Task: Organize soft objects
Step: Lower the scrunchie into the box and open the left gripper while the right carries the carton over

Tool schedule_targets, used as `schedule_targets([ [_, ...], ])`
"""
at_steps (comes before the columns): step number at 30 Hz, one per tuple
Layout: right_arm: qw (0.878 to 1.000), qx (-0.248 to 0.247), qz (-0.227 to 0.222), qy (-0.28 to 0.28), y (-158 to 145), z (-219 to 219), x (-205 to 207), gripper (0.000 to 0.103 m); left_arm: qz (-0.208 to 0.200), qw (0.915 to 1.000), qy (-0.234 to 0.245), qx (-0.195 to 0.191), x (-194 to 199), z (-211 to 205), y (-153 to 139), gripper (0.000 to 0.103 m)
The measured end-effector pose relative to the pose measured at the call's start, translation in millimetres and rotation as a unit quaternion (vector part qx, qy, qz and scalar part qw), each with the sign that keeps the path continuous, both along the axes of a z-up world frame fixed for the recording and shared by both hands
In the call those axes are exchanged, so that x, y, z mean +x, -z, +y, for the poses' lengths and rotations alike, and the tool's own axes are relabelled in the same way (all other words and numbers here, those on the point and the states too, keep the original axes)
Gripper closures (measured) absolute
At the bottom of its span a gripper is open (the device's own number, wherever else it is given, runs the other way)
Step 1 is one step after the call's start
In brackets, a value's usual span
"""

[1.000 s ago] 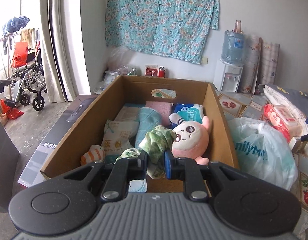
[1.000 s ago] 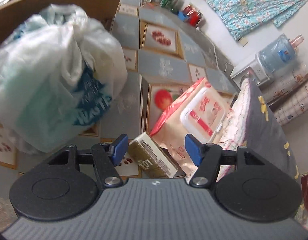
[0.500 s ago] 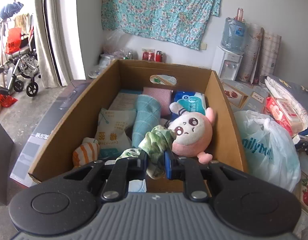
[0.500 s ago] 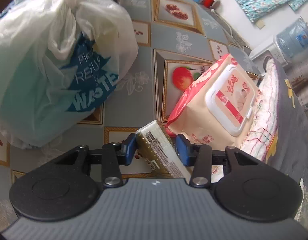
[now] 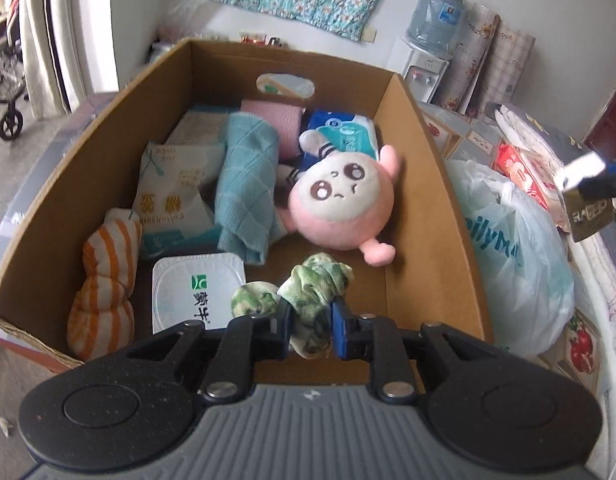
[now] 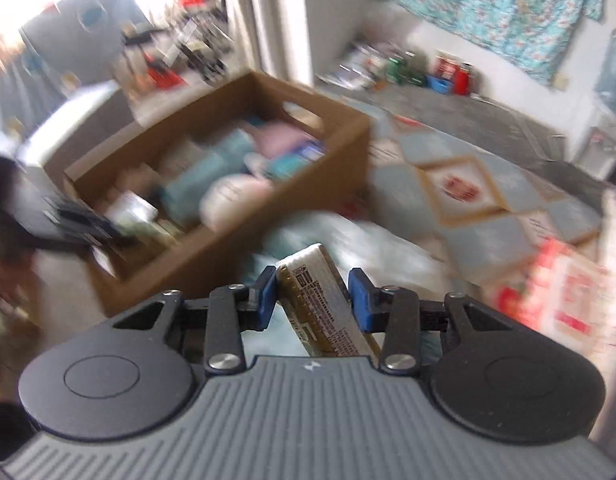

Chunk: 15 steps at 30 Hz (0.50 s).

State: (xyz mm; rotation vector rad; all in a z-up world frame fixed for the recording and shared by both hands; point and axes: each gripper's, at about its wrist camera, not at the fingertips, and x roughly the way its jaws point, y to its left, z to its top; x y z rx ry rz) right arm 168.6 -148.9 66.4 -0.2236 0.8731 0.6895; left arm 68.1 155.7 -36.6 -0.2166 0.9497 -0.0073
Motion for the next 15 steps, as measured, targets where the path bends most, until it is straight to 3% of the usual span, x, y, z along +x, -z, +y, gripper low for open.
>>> schedule_targets([
  [3,0.995,0.085,0.051,-0.027,-5.5,36.9,5.2,0.065,0.003,1.0000,-0.006,0.003,2.7,7.0,2.7,0.081],
  [7,0.974,0.157,0.155,-0.047,3.8,81.7,23.0,0.065,0.015,0.9996,-0.001,-0.026,9.5,13.3,7.0,0.074],
  [12,0.965,0.142,0.218,-0.035,26.3,120.6,39.6,0.065,0.013,0.9974,-0.011,-0.070,8.4,21.6,7.2,0.055],
  [15,0.963,0.128,0.237,-0.026,38.7,130.3,46.6,0.065,0.001,0.9975,-0.016,-0.069,2.4,22.9,1.5,0.043],
])
